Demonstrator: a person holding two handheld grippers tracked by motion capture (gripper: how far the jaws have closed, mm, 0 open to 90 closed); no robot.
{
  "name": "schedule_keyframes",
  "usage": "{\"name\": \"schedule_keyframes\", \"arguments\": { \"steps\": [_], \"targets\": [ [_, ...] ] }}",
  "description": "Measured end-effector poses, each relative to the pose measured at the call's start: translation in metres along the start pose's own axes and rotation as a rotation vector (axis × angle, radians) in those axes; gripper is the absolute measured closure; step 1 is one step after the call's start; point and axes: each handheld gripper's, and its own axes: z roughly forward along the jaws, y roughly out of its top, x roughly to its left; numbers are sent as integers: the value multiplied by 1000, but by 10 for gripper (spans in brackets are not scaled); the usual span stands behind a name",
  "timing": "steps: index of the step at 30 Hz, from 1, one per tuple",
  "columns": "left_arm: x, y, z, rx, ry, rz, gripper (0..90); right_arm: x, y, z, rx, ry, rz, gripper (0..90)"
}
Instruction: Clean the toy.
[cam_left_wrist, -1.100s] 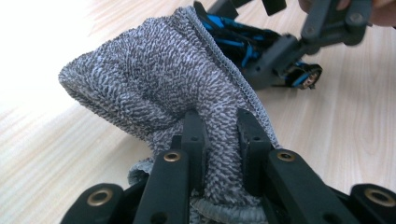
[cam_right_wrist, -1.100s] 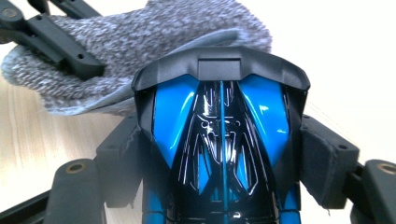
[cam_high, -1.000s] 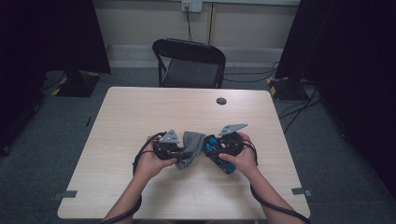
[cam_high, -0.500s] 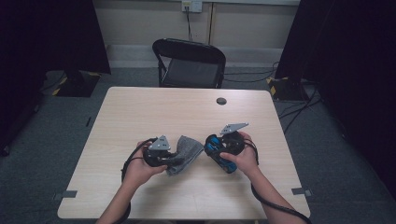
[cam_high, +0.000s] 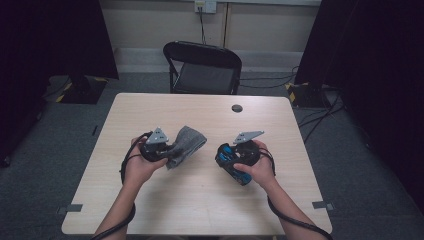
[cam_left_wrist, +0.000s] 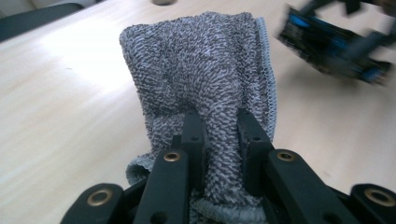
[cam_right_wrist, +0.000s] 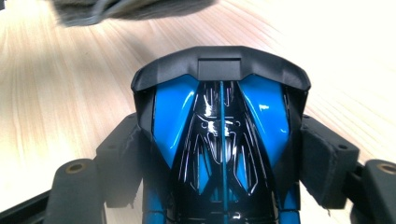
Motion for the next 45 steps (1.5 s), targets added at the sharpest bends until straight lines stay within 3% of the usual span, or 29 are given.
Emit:
{"name": "schedule_keyframes", "arguments": {
  "steps": [3,11,15,20,34,45],
  "targets": [
    [0,8,13,-3,0,6,763,4,1,1,1,9,-10,260],
    [-18,25,45,17,-49,48,763,7,1,5,16,15,-21,260],
    [-28,29,54,12,-89,65,763,6,0,6,17,24,-18,260],
    [-39,31,59,10,-130,86,763,4,0,4,19,1,-17,260],
    [-44,19,51,-1,-161,88,763,-3,0,-1,13,-21,-5,260],
    [-45,0,34,-9,-181,81,762,-8,-2,-2,18,-43,4,260]
  ]
}}
